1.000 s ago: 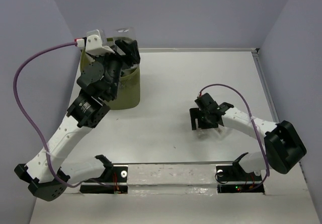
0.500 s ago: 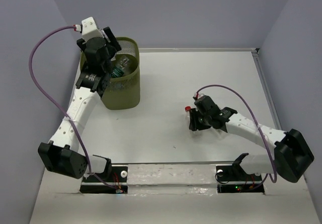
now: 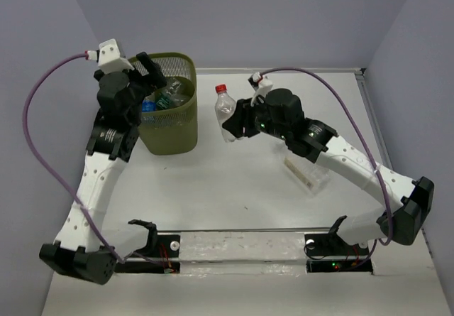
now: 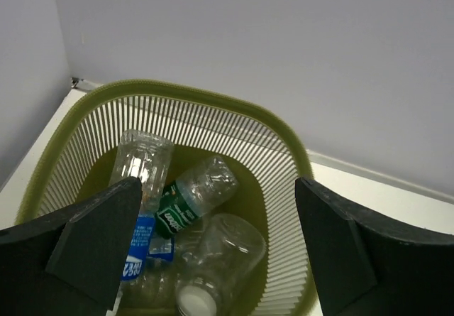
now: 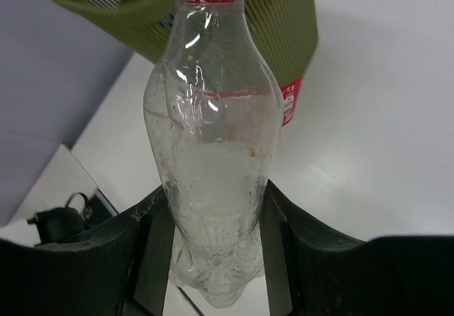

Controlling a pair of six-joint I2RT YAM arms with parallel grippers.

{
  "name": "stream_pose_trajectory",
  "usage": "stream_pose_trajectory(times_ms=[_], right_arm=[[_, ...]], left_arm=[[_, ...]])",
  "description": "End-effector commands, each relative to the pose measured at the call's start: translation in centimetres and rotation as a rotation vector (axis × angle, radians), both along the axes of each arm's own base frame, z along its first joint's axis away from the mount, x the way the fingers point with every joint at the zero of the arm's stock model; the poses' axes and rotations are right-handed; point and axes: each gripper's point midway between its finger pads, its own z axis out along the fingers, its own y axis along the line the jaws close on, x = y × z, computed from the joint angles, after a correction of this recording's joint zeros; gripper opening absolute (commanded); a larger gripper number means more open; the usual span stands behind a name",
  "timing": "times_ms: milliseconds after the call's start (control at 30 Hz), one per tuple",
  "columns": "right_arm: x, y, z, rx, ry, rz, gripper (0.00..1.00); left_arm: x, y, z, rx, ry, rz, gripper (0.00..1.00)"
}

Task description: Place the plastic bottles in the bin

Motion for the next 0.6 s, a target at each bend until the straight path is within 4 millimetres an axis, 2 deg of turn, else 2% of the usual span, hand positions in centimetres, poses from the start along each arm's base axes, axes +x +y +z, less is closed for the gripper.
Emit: stream_pose_trajectory(times_ms=[0, 33, 67, 100, 167, 200, 233, 267, 300, 333, 367, 400, 433, 467, 500, 533, 567], right_arm=[[0.9, 4.6, 9.8, 0.144, -0.225, 0.094, 0.31], [1.7, 5.9, 9.6, 0.144, -0.228, 0.106, 0.30], [2.1, 6.7, 10.5, 0.160, -0.245, 0.118, 0.30], [2.4, 7.4, 13.6, 0.212, -0.296, 0.129, 0.30], [3.3, 9.0, 14.9, 0.235, -0.315, 0.154, 0.30], [4.5, 10.9, 13.4, 0.220, -0.291, 0.171, 0.31], [4.8, 11.5, 16.2, 0.268, -0.332, 0.175, 0.30], [4.8, 12.6, 16.5, 0.279, -0.333, 0.193, 0.30], [5.7, 14.1, 16.7, 0.296, -0.332, 0.208, 0.31], [6.4, 15.1, 14.5, 0.272, -0.295, 0.213, 0.32], [6.5, 15.5, 16.7, 0.313, -0.328, 0.215, 0.43], [7.7, 17.1, 14.5, 0.295, -0.300, 0.218, 0.56], [8.2, 17.6, 14.2, 0.294, -0.299, 0.215, 0.67], [8.4, 17.7, 16.2, 0.323, -0.332, 0.210, 0.79], [8.8, 18.1, 15.8, 0.314, -0.328, 0.207, 0.95], [9.7, 18.7, 13.6, 0.266, -0.298, 0.197, 0.98], [9.8, 18.6, 13.9, 0.264, -0.303, 0.191, 0.98]], left_arm=[[-5.4, -0.3, 2.8, -0.038, -0.114, -0.087, 0.99], [-7.1, 0.1, 2.2, -0.045, -0.126, -0.086, 0.99], [-7.8, 0.4, 2.0, -0.058, -0.139, -0.078, 0.99], [-8.7, 0.6, 1.8, -0.065, -0.151, -0.075, 0.99], [-10.7, 1.1, 0.6, -0.078, -0.170, -0.076, 0.99], [-11.3, 1.3, 0.2, -0.084, -0.172, -0.073, 0.99], [-12.3, 1.1, -0.6, -0.082, -0.178, -0.094, 0.99], [-12.8, 0.9, -0.9, -0.076, -0.177, -0.112, 0.99], [-13.2, 0.3, -1.5, -0.066, -0.165, -0.153, 0.99], [-13.7, 0.1, -2.0, -0.065, -0.159, -0.170, 0.99], [-14.5, 0.1, -2.6, -0.068, -0.153, -0.183, 0.99], [-15.0, 0.0, -2.8, -0.068, -0.153, -0.192, 0.99], [-15.4, 0.1, -3.0, -0.071, -0.150, -0.190, 0.99], [-16.2, 0.3, -3.0, -0.075, -0.162, -0.188, 0.99], [-16.6, 0.3, -3.3, -0.072, -0.155, -0.190, 0.99], [-16.9, 0.2, -3.2, -0.069, -0.161, -0.198, 0.99], [-17.6, 0.4, -3.0, -0.067, -0.171, -0.197, 0.99]])
